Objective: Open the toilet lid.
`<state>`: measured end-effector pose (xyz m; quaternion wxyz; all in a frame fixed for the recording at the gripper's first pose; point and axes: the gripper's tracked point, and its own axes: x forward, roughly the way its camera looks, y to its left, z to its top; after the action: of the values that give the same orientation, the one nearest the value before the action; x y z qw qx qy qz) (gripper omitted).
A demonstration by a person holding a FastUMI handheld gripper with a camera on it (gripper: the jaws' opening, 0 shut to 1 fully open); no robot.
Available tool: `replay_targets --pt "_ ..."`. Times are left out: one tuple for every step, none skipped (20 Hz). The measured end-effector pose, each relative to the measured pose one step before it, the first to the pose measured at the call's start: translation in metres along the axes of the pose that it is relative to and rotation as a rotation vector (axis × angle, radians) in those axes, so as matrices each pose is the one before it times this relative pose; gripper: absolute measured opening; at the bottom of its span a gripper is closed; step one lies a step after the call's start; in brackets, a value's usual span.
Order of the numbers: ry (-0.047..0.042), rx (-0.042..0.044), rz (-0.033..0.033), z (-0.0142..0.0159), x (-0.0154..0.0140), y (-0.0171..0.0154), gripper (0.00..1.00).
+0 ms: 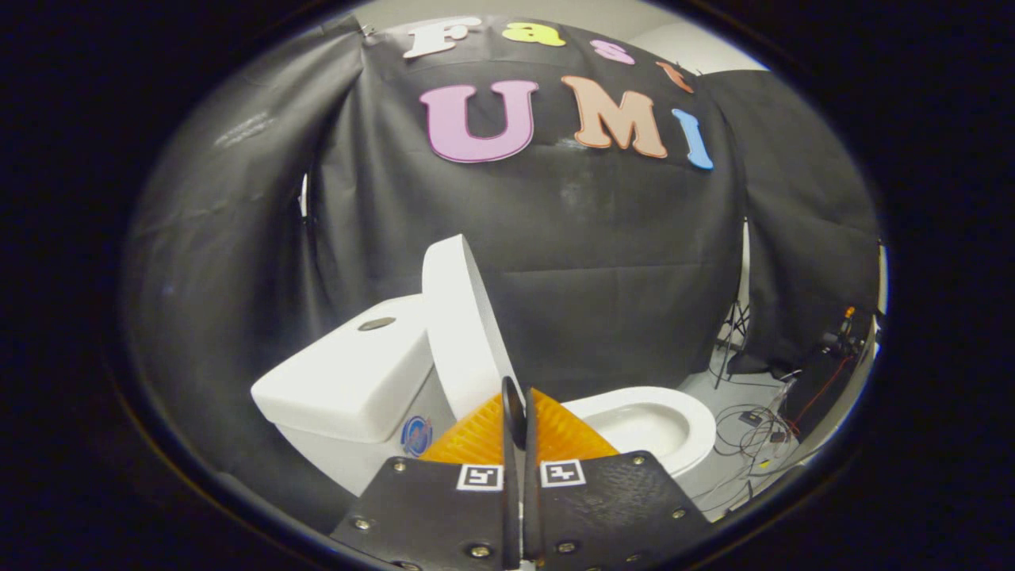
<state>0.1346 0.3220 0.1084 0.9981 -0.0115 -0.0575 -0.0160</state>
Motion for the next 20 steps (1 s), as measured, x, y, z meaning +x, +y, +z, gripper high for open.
replay_targets --pt "0.00299 -0.00556 0.00308 -0.00228 -0.00152 0.00248 0.04" --pt "0.00119 0.00108 -0.00145 -0.0006 -0.00036 0.00161 0.04" --pt "0.0019 0.00457 0.00001 -0.00134 -0.00088 0.00187 0.04" --pt "0.00008 0.00523 0.00219 -0.00018 -0.00101 0.0015 0.04" --pt "0.00029 0.0006 0.00386 -0.00043 0.00007 0.00173 0.04" --pt "-0.00004 -0.00609 0.00488 0.00127 0.00035 0.00102 0.04" --pt "-0.00061 -0.0097 0.00644 -0.0003 0.00098 0.00259 0.04" --pt "0.0 -0.00932 0.00679 0.00001 0.00052 0.00171 0.04" --pt "-0.00253 -0.01117 -0.00344 -0.00138 -0.00043 0.00059 0.04" --pt "0.00114 -0.00355 -0.00319 -0.00071 -0.00087 0.0003 0.04" --pt "0.00074 0.00054 -0.00146 -0.00187 -0.00149 0.00022 0.04" --pt "0.00291 0.00715 0.00129 0.0003 0.00038 -0.00097 0.04" --pt "0.00012 0.01594 0.00318 -0.00043 0.00111 0.00029 0.04" --pt "0.00302 0.01872 0.00413 -0.00068 0.00044 -0.00064 0.04" --pt "0.00186 0.02325 0.00641 -0.00006 0.00062 -0.00154 0.05" --pt "0.00077 0.02521 0.00626 0.00076 0.00122 -0.00094 0.05" --pt "0.00002 0.02536 0.00638 0.00065 -0.00126 -0.00121 0.06" --pt "-0.00363 0.02017 0.00384 0.00137 0.00027 -0.00027 0.07" --pt "-0.00209 0.00887 0.00332 0.00159 0.00077 0.00043 0.08" --pt "0.00013 -0.0038 0.00272 0.00162 -0.00047 0.00102 0.08"
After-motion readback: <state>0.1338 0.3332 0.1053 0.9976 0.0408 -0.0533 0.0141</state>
